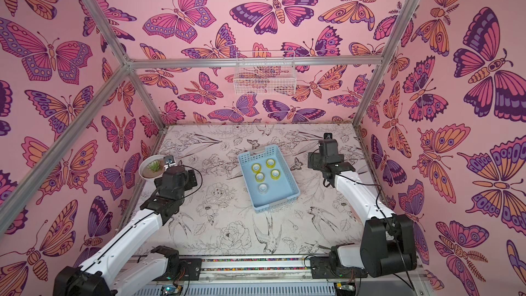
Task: Put the transparent tape into the storage box
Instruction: Reset both arms
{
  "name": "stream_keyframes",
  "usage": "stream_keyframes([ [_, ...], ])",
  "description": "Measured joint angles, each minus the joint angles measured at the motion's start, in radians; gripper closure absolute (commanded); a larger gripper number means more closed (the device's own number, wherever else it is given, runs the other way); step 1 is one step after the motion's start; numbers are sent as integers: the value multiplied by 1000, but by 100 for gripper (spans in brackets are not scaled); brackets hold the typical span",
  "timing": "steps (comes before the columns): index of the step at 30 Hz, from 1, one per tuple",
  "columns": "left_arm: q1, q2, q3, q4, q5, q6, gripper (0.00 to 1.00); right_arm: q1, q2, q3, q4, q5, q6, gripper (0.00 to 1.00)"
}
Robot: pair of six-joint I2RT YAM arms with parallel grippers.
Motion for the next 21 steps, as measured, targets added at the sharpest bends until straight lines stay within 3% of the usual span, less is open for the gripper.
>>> stream_keyframes([
  [9, 133, 294, -97, 464, 74, 78, 0, -87, -10, -141, 188, -32, -24, 1],
  [21, 160, 511, -149, 848, 129, 117, 0, -195, -69, -341, 460, -74, -71, 1],
])
